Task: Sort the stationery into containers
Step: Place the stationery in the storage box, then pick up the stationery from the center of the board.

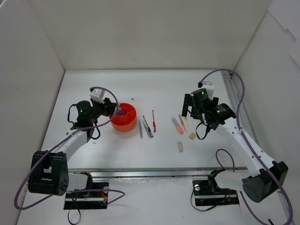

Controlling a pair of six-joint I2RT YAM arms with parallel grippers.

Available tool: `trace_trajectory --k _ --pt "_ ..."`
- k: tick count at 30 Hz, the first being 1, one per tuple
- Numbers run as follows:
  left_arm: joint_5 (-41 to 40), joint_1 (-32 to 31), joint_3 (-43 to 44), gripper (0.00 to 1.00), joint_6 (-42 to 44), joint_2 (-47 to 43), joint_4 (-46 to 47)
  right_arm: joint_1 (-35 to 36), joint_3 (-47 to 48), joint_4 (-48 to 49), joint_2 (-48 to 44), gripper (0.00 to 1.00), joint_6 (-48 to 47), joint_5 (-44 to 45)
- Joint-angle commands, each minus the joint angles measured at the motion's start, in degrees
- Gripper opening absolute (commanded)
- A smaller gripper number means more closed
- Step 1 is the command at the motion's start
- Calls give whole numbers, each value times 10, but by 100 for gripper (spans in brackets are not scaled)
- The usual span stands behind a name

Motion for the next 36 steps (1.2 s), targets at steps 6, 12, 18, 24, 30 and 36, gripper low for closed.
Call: trace_trajectory --k 6,12,18,24,30,36 --pt "-11 -3 -19 99 -9 -87 12 -4 0 22 53 98 -33 -68" --pt "-66 -8 -19 99 -23 -196 -90 3 13 21 140 96 -50 -101" --pt "-81 -13 -30 99 -4 -280 -154 28 38 22 255 88 -53 -107" --pt "-67 -13 -50 99 -3 -311 -166 32 31 31 308 82 -49 -126" --pt "-37 -13 -53 99 -7 -300 -153 33 32 59 348 75 -67 -139" --pt "-33 -13 -52 99 -10 -290 -149 28 31 64 370 75 -71 -132"
